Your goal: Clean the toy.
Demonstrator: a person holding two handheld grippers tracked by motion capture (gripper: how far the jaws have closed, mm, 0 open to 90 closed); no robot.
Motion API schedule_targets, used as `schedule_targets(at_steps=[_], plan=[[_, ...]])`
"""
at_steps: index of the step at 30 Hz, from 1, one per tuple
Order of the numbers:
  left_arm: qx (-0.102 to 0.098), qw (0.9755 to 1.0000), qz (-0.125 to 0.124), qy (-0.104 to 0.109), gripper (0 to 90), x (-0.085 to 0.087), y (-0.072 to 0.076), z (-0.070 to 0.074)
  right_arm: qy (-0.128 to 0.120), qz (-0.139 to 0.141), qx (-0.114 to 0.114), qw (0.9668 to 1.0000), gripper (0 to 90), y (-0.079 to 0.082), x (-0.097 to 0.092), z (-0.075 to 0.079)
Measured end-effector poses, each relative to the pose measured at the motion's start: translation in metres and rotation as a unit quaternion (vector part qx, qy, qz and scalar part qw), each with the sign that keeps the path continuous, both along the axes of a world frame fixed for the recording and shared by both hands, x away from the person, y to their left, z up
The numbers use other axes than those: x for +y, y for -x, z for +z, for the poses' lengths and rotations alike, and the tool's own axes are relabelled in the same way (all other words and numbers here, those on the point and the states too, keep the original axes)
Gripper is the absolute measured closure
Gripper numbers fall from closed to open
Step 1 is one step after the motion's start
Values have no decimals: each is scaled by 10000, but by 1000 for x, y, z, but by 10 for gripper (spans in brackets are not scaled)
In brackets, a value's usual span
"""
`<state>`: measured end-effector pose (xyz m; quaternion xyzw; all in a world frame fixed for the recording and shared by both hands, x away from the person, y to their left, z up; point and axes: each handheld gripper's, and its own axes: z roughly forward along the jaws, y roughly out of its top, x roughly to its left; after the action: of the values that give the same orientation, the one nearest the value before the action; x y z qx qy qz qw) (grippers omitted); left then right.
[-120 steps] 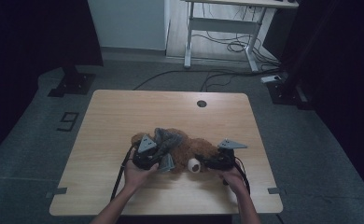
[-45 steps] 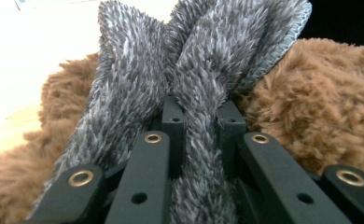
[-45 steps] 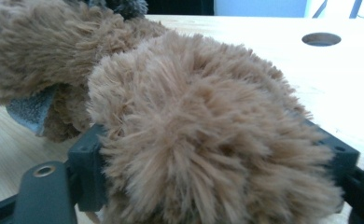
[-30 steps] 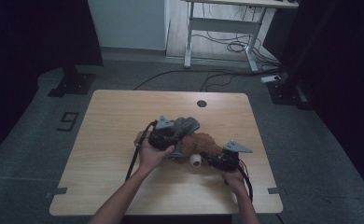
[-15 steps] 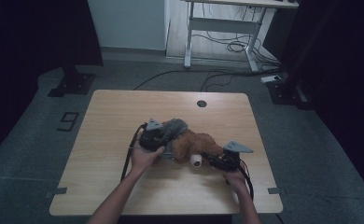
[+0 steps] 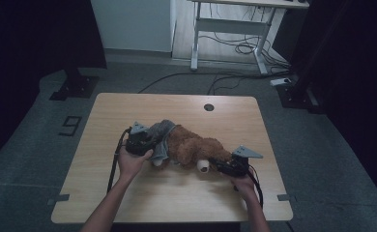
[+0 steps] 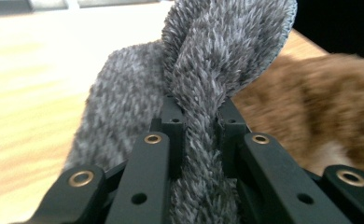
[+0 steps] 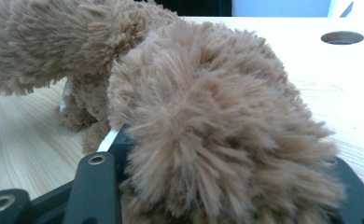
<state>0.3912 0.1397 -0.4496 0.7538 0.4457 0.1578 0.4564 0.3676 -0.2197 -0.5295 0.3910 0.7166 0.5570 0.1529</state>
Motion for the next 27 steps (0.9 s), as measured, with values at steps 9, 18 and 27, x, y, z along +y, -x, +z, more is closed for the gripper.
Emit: schedule_targets(at_steps=[9,18,27], plan=[[39,9977,-671,-92,775,-74,-3,8,-64,24,35,10000,436,-1,-2,-1],[-64,9978,-573,-317,777,-82,-4,-6,-61,28,36,10000,435,-1,-2,-1],[-4,9989,-103,-453,776,-26,-5,-6,-61,21,23,10000,435,-1,-2,-1]])
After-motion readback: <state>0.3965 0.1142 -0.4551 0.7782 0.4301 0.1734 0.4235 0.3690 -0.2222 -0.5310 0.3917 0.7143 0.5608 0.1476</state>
